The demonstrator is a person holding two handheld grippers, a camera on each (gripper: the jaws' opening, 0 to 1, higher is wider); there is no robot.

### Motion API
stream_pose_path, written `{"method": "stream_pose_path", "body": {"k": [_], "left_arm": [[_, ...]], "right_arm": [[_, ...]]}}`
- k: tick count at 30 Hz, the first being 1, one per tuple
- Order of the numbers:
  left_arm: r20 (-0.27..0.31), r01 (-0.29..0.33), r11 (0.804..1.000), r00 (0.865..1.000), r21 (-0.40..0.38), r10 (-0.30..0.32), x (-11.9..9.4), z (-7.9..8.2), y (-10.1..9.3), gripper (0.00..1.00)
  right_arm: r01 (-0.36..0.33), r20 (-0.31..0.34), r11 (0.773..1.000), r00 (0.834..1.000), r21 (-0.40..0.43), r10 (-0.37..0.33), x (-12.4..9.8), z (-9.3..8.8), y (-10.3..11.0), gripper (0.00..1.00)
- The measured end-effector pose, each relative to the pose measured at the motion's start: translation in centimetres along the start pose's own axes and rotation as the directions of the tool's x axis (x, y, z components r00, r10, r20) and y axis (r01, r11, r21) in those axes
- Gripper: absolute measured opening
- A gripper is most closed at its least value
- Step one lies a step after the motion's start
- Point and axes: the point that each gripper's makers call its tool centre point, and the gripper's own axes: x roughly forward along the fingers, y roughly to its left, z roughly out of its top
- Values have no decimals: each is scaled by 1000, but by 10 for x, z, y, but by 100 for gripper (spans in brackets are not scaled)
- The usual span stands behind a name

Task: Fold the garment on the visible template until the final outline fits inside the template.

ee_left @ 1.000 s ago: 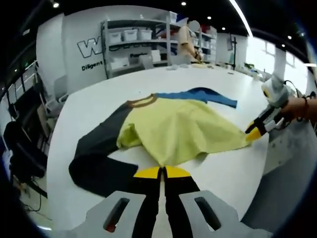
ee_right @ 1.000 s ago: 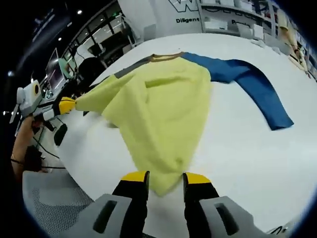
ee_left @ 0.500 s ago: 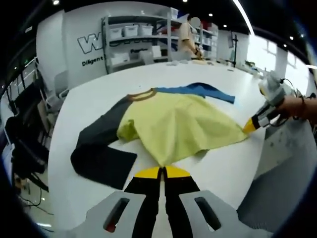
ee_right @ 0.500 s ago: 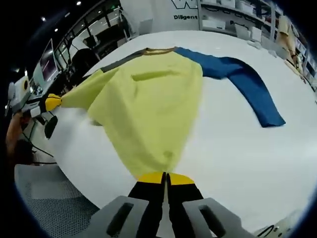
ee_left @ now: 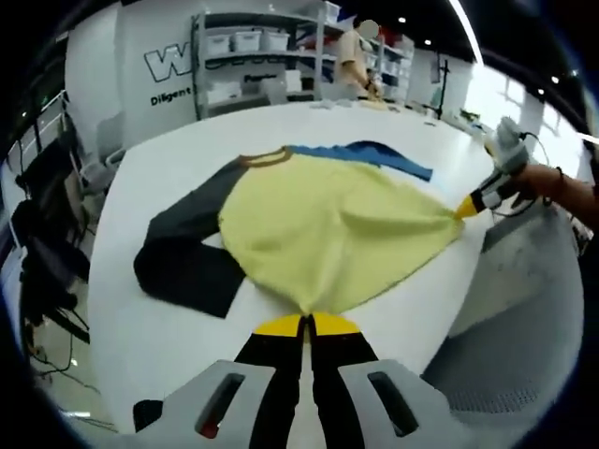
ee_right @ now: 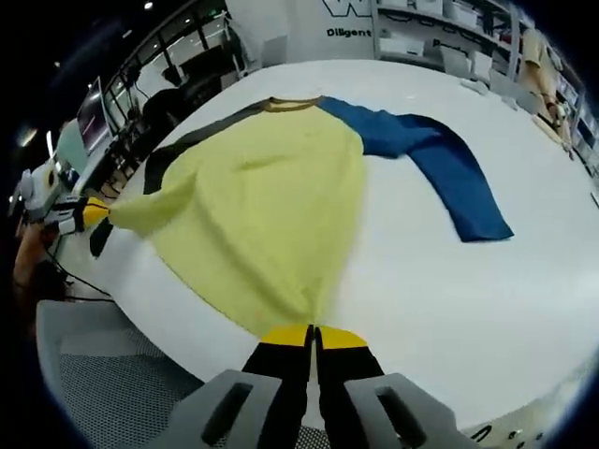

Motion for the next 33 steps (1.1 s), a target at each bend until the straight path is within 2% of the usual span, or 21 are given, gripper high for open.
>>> {"method": "stream_pose_path", "body": {"k": [3,6,11,14,19,26,33], "left_arm": [[-28,5,999,1000,-49,-7,-3,-6,0,0],[-44,-2,999,999,-36,1,-4,-13,1,0],[-129,-27,999,991,-37,22,-2,-39,4,0],[-156,-26,999,987,-22,22,-1,-49,0,0],[-178,-30,999,984,-39,23,5,-62,-2,0],[-193,-63,997,980,-37,55,7,-70,-1,0],[-201,-86,996,976,-20,80,11,-76,-2,0]], "right_arm": [[-3,-5,1000,1000,8,3,-4,4,-5,0],[2,-15,1000,1000,13,-2,-6,4,-11,0],[13,-72,1000,997,13,-12,-2,-6,-15,0],[25,-103,1000,994,-5,-25,1,-14,-16,0],[64,-134,997,989,-35,-68,12,-24,-23,0],[65,-137,997,988,-53,-71,15,-27,-24,0],[57,-122,998,991,-22,-59,15,-27,-25,0]]}}
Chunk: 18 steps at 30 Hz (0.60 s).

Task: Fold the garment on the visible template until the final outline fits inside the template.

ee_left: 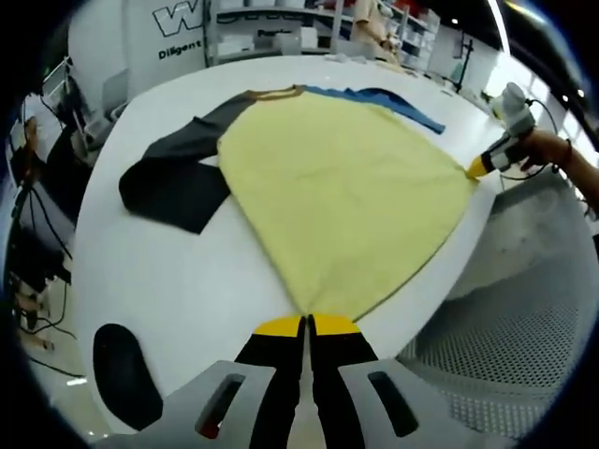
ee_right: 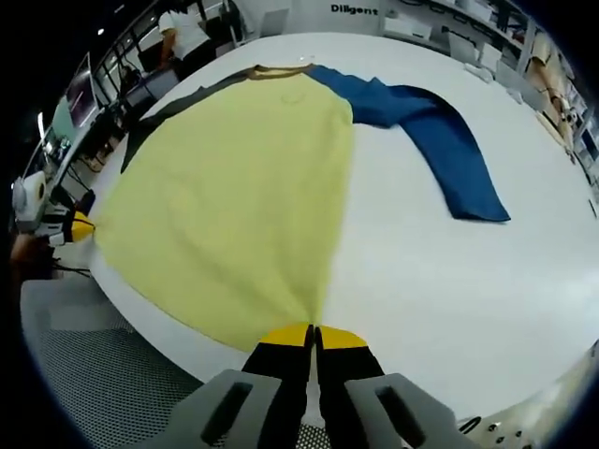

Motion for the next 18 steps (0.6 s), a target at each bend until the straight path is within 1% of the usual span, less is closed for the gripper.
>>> {"method": "stream_pose_path", "body": {"k": [6,12,18], "left_arm": [[-5,-22,1000,1000,7,22,4,-4,0,0],[3,-39,999,999,-10,39,5,-5,1,0],[16,-48,998,999,-31,49,4,-5,0,0]], "right_arm": [[-18,28,999,999,42,17,0,0,-1,0],[-16,41,1000,999,1,16,0,0,1,0],[1,28,1000,1000,-20,-1,0,0,-1,0]]}}
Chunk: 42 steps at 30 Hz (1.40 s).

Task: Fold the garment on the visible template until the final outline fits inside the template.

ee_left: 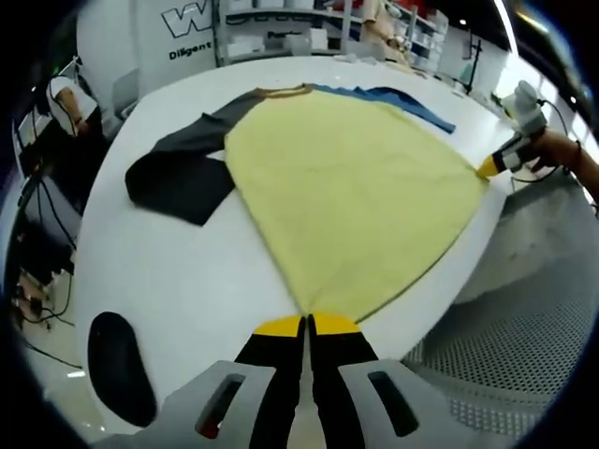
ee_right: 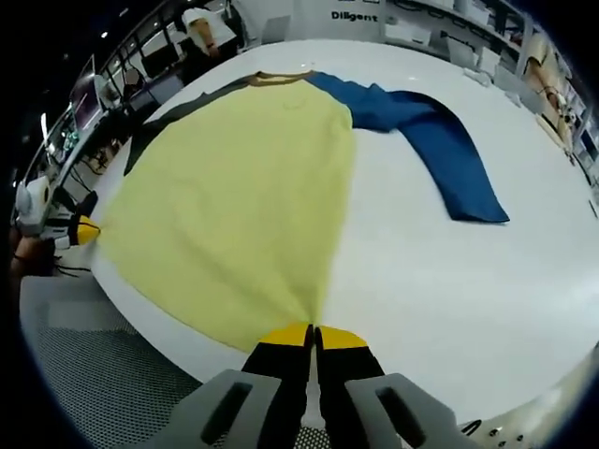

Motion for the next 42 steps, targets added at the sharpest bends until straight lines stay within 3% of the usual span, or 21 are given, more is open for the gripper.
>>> {"method": "stream_pose_path", "body": {"k": [4,8,9,11,13,16,18,22,25,30,31,37,40,42], "left_arm": [[12,-4,1000,1000,-11,4,-1,0,-2,0],[32,-9,999,999,-36,10,0,0,-2,6],[46,-3,999,999,-52,5,0,2,-3,11],[142,15,989,990,-150,7,-2,16,-5,29],[195,24,981,981,-193,14,-7,26,-3,36],[226,-2,982,973,-188,45,-13,35,4,45],[241,-17,982,968,-188,63,-16,41,7,52],[302,-31,981,949,-192,89,-26,55,14,67],[309,-46,984,946,-172,98,-31,60,15,79],[317,-79,988,941,-135,119,-35,64,18,99],[307,-74,988,945,-136,113,-34,62,18,99],[332,-65,990,937,-129,105,-36,68,13,99],[328,-72,990,939,-121,109,-37,69,12,99],[337,-80,990,935,-112,114,-38,71,12,99]], "right_arm": [[8,-1,999,1000,-34,-8,0,0,0,0],[-4,13,1000,1000,-16,4,0,2,0,0],[-10,28,1000,1000,4,10,1,4,0,3],[1,55,999,998,53,-4,0,8,-2,17],[21,76,998,997,54,-25,-3,12,-8,26],[39,119,997,992,71,-48,-7,21,-14,35],[41,179,989,982,141,-66,-11,34,-19,44],[-50,299,967,954,248,-28,-21,60,-22,58],[-59,319,958,947,282,-36,-23,69,-33,67],[-7,339,952,935,306,-101,-22,82,-62,70],[-2,364,953,924,303,-114,-21,89,-70,70],[15,359,932,920,363,-155,-13,97,-101,68],[41,339,919,922,393,-186,-6,97,-114,66],[62,302,916,933,397,-194,1,93,-120,63]]}}
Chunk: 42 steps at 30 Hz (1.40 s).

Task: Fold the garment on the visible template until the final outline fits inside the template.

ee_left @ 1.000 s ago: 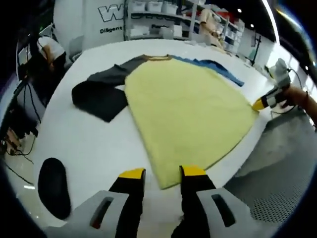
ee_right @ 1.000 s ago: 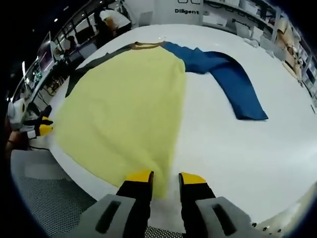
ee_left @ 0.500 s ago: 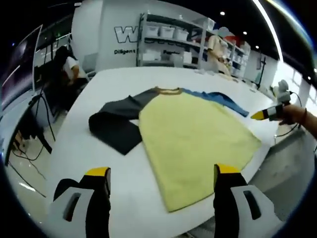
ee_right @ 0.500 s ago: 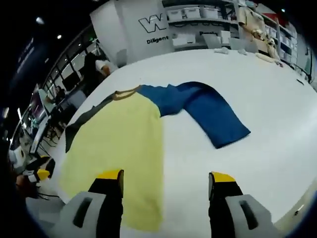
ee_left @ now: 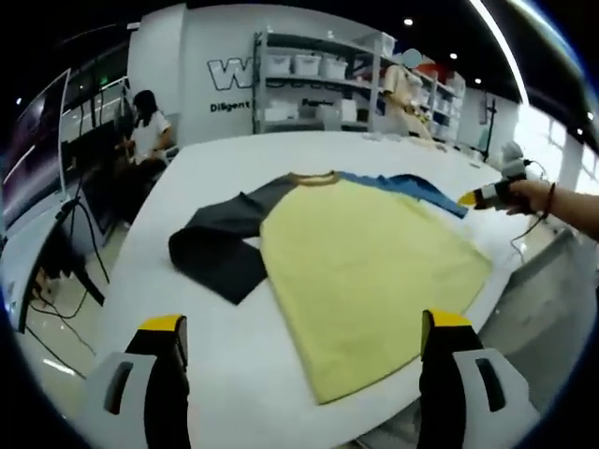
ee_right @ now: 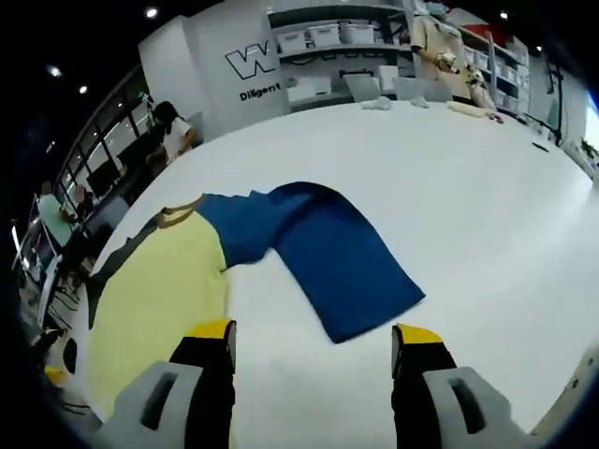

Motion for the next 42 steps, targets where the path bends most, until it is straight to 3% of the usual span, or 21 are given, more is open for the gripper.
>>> {"method": "stream_pose_path", "body": {"k": [3,6,14,19,21,23,24,27,34,42], "left_arm": [[3,-10,1000,1000,7,10,1,0,3,99],[-8,-24,999,1000,22,24,0,-1,6,99],[-10,-42,999,999,28,42,0,0,9,99],[-21,-41,999,999,27,41,2,-3,9,98],[-25,-37,999,999,31,38,1,-4,8,98],[-25,-35,999,999,37,36,1,-4,7,98],[-23,-32,999,999,42,33,1,-3,6,98],[-24,-30,998,999,60,31,0,-3,5,97],[-21,-35,997,999,65,37,0,-1,6,96],[-11,-21,997,1000,77,22,1,4,2,97]], "right_arm": [[37,-1,999,999,13,-37,9,1,-11,54],[56,-4,998,998,42,-55,14,2,-17,54],[156,0,987,988,46,-156,26,4,-34,38],[247,-6,967,969,-65,-248,25,1,-44,29],[238,-2,971,971,-15,-238,26,1,-40,28],[241,3,970,970,-28,-241,27,3,-40,24],[218,15,974,976,-67,-217,31,6,-36,16],[231,9,969,973,-93,-231,32,6,-39,1],[204,-14,977,979,-67,-205,33,7,-43,0],[197,-38,969,978,-148,-205,27,17,-64,0]]}}
